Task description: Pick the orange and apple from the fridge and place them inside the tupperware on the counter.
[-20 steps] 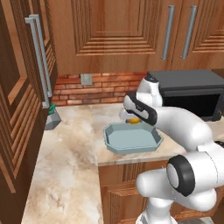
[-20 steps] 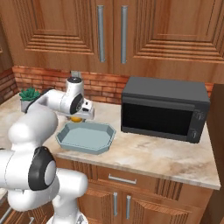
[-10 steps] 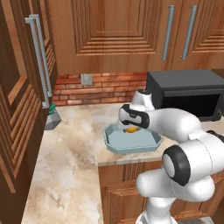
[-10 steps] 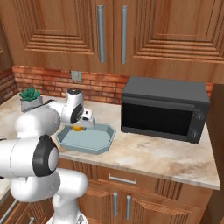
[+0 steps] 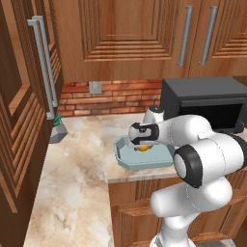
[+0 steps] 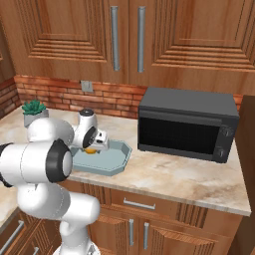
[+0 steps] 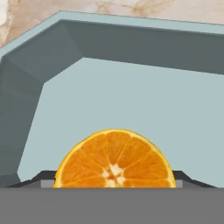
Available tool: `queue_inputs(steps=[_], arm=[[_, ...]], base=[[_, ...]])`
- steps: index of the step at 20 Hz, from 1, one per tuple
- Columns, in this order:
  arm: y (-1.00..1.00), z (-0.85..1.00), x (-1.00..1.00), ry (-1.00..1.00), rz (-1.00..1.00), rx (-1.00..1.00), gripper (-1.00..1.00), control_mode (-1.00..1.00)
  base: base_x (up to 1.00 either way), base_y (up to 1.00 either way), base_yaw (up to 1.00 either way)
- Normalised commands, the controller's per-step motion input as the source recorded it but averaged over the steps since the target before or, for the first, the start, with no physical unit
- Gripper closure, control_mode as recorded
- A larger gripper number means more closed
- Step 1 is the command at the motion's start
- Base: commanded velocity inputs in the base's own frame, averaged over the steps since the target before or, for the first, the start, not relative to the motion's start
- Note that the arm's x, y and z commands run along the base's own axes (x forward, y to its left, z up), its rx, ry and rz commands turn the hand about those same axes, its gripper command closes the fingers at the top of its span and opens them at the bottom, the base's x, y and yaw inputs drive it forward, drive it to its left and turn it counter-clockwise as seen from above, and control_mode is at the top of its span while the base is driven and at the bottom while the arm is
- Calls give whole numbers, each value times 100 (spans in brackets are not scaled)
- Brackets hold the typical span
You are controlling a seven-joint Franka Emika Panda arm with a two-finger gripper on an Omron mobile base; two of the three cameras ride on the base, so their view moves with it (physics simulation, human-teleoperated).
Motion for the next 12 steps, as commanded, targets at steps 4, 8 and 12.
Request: queue_inputs(steps=[4, 8, 12], arm=[[3, -31, 36, 0, 0, 0, 100, -100], [4, -30, 36, 0, 0, 0, 100, -100], [0, 0, 9, 0, 0, 0, -100, -100]], base=[[0, 0, 0], [0, 0, 0], [0, 0, 0]])
